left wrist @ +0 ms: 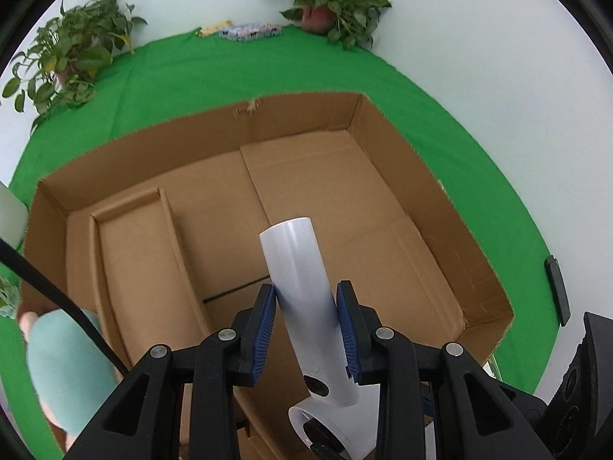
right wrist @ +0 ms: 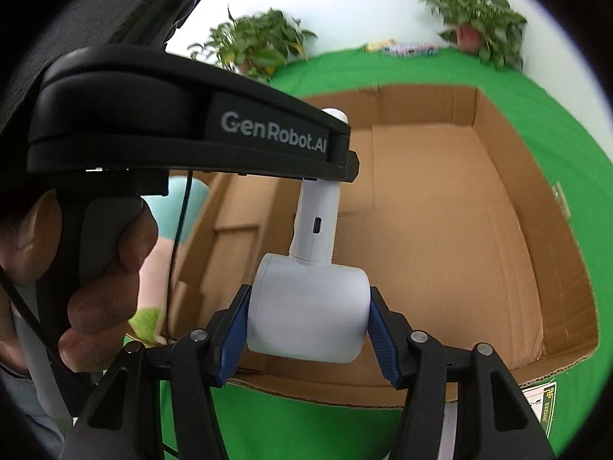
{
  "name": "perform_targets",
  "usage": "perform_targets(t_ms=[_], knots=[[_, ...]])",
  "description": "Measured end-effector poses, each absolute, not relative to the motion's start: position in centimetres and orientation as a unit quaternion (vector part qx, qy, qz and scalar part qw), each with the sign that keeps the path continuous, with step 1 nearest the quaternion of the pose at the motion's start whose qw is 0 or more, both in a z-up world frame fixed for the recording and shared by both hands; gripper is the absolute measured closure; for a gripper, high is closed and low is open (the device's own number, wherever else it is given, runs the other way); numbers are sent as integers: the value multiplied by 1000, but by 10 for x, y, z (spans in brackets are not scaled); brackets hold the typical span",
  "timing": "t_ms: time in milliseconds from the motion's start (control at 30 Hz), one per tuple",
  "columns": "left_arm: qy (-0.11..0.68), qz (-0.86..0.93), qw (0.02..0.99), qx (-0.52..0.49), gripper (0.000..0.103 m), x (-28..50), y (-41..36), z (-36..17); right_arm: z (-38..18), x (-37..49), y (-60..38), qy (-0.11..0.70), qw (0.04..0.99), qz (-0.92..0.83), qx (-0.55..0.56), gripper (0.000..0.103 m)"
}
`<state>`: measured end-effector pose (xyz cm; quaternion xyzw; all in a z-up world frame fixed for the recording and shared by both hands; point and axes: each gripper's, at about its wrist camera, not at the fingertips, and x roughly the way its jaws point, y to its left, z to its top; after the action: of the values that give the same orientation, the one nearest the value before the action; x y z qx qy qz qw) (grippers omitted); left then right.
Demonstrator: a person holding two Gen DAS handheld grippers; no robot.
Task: Organize objects
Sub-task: 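Lift the hair dryer with the right tool and carry it over the box, then lower the hair dryer into the box and open the right tool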
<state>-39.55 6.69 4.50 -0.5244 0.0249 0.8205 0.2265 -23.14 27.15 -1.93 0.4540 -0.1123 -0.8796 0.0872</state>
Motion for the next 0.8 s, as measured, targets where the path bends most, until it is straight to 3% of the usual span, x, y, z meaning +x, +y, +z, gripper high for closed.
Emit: perform_targets(t_ms=[367,800], knots=[[22,785,185,-591,71,-415,66,-11,-41,-243,273,-137,117,-834,521,46],[-4,801,189,-568,62,-400,47,16,-32,-231,276,-202,168,-810,525,41]])
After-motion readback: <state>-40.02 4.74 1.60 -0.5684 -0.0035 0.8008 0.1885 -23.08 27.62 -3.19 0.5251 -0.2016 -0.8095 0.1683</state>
